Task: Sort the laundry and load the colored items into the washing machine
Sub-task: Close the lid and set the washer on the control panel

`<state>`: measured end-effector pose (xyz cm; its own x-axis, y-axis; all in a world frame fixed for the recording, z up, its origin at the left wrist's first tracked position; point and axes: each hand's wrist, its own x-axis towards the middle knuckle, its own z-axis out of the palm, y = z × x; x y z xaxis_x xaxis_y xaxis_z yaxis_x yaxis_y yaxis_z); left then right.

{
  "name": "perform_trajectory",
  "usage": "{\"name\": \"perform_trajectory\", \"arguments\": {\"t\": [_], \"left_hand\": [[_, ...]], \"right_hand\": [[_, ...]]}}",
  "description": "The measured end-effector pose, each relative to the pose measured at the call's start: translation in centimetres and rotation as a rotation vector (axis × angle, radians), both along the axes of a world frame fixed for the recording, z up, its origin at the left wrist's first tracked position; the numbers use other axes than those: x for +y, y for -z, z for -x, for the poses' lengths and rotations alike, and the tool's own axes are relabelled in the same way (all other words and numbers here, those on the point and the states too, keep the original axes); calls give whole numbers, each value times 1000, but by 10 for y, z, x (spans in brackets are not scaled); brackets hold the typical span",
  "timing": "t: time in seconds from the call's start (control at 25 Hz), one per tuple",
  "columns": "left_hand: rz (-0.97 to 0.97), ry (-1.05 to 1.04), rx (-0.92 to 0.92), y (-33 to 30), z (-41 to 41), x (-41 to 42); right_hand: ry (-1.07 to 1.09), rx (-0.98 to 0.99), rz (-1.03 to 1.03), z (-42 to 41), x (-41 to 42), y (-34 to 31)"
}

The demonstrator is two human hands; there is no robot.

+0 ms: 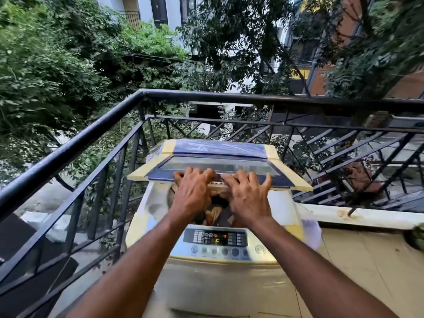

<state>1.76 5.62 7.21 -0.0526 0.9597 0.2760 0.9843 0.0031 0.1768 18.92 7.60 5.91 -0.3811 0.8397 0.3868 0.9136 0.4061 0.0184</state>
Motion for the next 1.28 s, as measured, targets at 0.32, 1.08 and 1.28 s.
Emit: {"name": "perform_trajectory", "arguments": {"t": [0.32,1.08,1.28], "left_hand": [[158,200,-149,73,12,-41],[192,304,-105,104,14,-69],[230,325,-58,101,16,-71]], "right_hand": [[6,-83,195,6,-43,66],[-56,-106,536,-2,-61,95],[-65,-130,567,-4,-61,87]]}}
